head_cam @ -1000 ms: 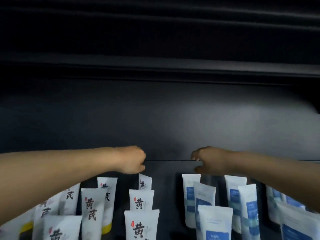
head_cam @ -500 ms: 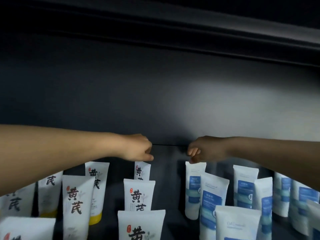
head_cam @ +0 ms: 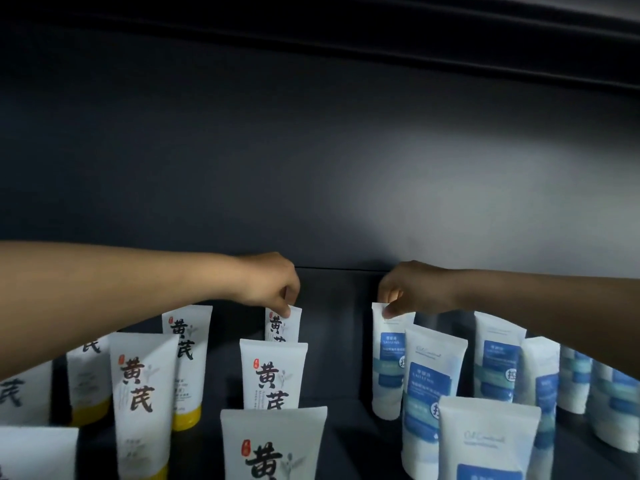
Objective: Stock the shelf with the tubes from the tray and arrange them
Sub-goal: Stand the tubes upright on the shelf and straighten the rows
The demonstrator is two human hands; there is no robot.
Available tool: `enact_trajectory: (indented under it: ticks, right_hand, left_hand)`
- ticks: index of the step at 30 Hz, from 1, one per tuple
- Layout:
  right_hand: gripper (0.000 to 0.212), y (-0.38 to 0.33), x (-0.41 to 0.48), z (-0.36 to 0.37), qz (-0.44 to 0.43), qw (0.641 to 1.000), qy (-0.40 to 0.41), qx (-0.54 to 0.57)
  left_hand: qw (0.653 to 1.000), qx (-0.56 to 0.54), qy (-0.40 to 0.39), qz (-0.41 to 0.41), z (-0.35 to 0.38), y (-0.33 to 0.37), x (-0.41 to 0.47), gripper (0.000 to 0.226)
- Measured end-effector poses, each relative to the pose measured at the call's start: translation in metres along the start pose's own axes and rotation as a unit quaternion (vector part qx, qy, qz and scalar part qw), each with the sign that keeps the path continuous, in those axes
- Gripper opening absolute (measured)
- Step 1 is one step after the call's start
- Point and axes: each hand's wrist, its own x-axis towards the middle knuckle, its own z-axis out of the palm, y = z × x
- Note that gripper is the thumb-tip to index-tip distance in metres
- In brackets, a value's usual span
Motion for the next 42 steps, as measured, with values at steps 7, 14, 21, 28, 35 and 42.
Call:
enact_trajectory:
  ticks: [7, 14, 21, 28, 35, 42]
  right_hand:
    - [0.011, 0.003, 0.005, 0.001, 0.014, 0.998, 0.008, 0.066]
    - [0.022, 0.003, 0.002, 0.001, 0.019, 0.999, 0.015, 0.046]
    - [0.024, 0.000, 0.005, 0.004, 0.016, 0.999, 0.023, 0.021]
    - [0.025, -0.001, 0.002, 0.004, 0.012, 1.000, 0.020, 0.017]
    - [0.024, -0.005, -0.002, -0.003, 0.009, 1.000, 0.012, -0.010]
    - [0.035, -0.023, -0.018, -0.033, 0.023, 0.996, -0.013, -0.080]
  left_hand:
    - [0.997, -0.057, 0.037, -0.034, 0.008, -0.003, -0.002, 0.018]
    - [0.990, -0.117, 0.052, -0.064, 0.009, 0.000, -0.005, 0.016]
    - [0.988, -0.115, 0.071, -0.072, 0.011, 0.002, -0.005, 0.018]
    - [0.991, -0.097, 0.053, -0.074, 0.010, 0.004, -0.004, 0.017]
    - [0.994, -0.067, 0.047, -0.071, 0.005, 0.007, -0.006, 0.021]
    - [0.990, -0.022, 0.065, -0.123, -0.029, 0.016, -0.023, 0.024]
